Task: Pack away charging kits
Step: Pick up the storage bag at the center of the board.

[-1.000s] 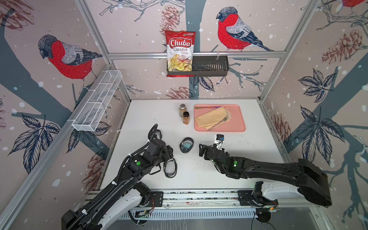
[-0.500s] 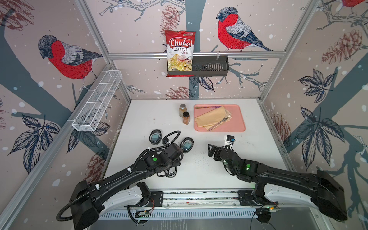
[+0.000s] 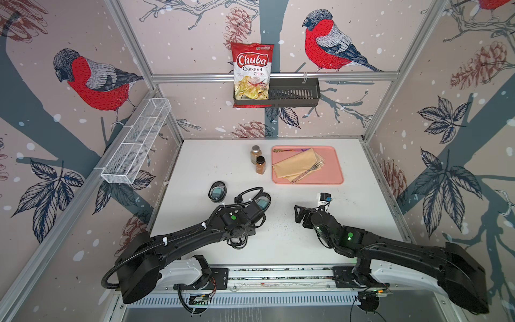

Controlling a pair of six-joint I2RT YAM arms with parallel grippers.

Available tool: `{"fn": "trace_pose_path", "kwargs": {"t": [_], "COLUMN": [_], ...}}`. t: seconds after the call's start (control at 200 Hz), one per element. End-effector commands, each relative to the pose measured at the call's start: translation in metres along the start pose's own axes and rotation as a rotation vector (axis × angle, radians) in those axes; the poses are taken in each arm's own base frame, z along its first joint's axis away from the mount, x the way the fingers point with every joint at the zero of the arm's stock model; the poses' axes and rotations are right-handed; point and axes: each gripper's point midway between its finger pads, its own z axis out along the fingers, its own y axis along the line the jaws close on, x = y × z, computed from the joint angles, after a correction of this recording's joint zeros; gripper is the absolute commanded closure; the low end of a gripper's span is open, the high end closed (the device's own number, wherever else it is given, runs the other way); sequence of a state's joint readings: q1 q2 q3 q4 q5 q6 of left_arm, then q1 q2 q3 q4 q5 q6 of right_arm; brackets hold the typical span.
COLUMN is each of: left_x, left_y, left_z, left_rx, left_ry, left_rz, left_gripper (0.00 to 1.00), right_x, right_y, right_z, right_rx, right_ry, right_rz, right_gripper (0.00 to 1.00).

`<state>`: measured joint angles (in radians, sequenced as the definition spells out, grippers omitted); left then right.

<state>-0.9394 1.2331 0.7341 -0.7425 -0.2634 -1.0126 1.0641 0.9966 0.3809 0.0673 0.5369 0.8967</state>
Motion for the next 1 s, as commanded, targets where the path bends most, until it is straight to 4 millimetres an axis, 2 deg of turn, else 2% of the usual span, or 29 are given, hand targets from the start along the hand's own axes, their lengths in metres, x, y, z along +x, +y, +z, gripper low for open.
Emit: {"fn": "trace_pose_path", "kwargs": {"t": [0.0,0.16,0.33,0.505,0.6,0.725,0.87,0.996], "left_x": [0.002,0.006,0.005,0.004,0.0,-0.007,-0.006,-0.003], "left_y": [0.001,-0.001,-0.001,0.006,0.016,0.027,0.03,0.032], "left_z": [0.007,0.016,0.023,0.029,0.026,0.018,0.019,0.024], "left_rx": [-0.027,-0.059,-0.101,-0.166,-0.231,-0.308,-0.327,-0.352], "left_ry": [0.006,0.031,0.041,0.039,0.022,-0.001,0.004,0.019], "left_rz": [0.019,0.041,0.057,0.065,0.07,0.076,0.092,0.104], "left_gripper": [0.4,0.44,0.58,0.63,0.62,0.54,0.48,0.46], "right_x": [0.003,0.006,0.007,0.009,0.009,0.011,0.013,0.015], "right_y": [0.003,0.003,0.002,0.001,0.002,0.002,0.003,0.004], "right_z": [0.003,0.006,0.007,0.007,0.007,0.007,0.009,0.01], "right_rx": [-0.016,-0.019,-0.015,-0.018,-0.023,-0.031,-0.037,-0.039], "right_ry": [0.012,0.026,0.03,0.035,0.036,0.039,0.043,0.052], "right_rz": [0.01,0.011,0.01,0.011,0.012,0.015,0.018,0.013], "right_gripper": [0.01,0.01,0.01,0.01,0.01,0.01,0.01,0.01]}}
